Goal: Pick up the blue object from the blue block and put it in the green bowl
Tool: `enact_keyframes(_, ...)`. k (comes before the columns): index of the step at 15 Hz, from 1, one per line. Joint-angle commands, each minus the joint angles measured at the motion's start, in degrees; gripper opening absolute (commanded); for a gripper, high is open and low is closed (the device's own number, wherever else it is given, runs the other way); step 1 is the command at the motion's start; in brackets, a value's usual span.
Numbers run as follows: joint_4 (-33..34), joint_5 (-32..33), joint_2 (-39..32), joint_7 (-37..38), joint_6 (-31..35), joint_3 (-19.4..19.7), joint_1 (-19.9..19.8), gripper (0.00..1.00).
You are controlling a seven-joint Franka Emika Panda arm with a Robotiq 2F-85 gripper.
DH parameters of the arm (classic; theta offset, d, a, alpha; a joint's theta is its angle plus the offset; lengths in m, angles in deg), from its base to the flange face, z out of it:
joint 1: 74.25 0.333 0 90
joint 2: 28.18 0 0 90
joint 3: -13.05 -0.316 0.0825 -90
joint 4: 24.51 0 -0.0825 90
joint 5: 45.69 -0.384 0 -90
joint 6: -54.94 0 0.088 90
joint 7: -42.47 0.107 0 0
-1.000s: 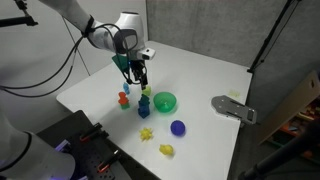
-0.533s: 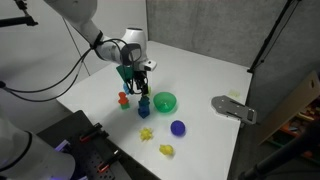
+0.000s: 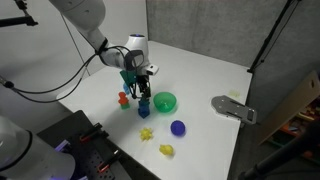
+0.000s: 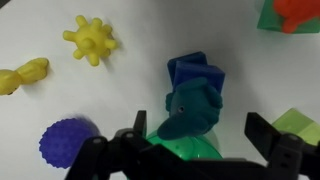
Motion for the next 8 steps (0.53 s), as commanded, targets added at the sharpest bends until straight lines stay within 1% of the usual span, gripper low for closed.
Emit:
enact_keyframes(1,2.1,0.6,-1.9,1.0,-0.6,1.6,1.3,0.74)
enact_keyframes(5,2.3,-0.9,-1.7,0.1,-2.4,1.2,1.1,0.4)
enact_keyframes(7,2.5,-1.6,-0.1,0.2,-3.6,1.2,0.9,0.26)
enact_keyframes(8,2.9,-1.7,0.7,0.5,-4.4,1.3,0.8,0.24)
